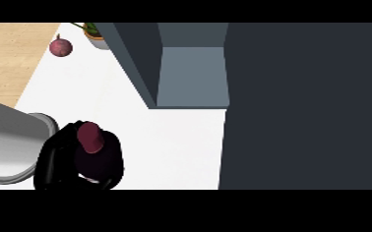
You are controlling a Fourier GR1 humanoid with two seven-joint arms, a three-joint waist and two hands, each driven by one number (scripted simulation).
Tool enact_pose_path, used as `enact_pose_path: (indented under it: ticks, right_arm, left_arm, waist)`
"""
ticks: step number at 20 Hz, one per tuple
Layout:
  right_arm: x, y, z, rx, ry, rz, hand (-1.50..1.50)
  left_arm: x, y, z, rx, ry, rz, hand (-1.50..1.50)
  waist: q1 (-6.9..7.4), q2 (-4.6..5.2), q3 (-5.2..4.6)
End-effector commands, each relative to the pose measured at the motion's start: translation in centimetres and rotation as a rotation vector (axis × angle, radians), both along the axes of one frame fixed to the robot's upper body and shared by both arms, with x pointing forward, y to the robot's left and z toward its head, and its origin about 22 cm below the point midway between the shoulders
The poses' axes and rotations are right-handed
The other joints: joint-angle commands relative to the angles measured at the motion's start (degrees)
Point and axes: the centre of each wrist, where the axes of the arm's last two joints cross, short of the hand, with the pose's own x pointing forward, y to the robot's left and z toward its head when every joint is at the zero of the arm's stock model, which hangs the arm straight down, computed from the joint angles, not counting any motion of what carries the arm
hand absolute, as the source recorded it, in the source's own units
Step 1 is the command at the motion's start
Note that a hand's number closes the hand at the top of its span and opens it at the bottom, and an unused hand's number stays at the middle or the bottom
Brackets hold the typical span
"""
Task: Pick up the wine, place it into the cabinet and close the cabinet
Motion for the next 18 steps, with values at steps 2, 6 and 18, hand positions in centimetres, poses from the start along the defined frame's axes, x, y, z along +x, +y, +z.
enact_pose_path:
  ticks: [2, 6, 18]
  right_arm:
    - [-2.3, 0.3, 2.4, 0.039, -0.039, 0.065, -1.5]
    - [-3.0, -0.1, 1.4, 0.043, -0.013, 0.062, -1.5]
    - [-3.1, 0.0, 1.3, 0.042, -0.007, 0.063, -1.5]
  left_arm:
    - [-0.6, -2.5, 4.6, 0.021, -0.003, -0.012, 1.5]
    - [0.3, -5.2, 6.1, 0.018, 0.032, -0.085, 1.5]
    - [2.9, -13.8, 10.7, -0.048, 0.021, -0.138, 1.5]
  waist:
    - [0.1, -0.05, -0.03]
    - [-0.34, 0.01, -0.02]
    - [-0.58, 0.1, -0.05]
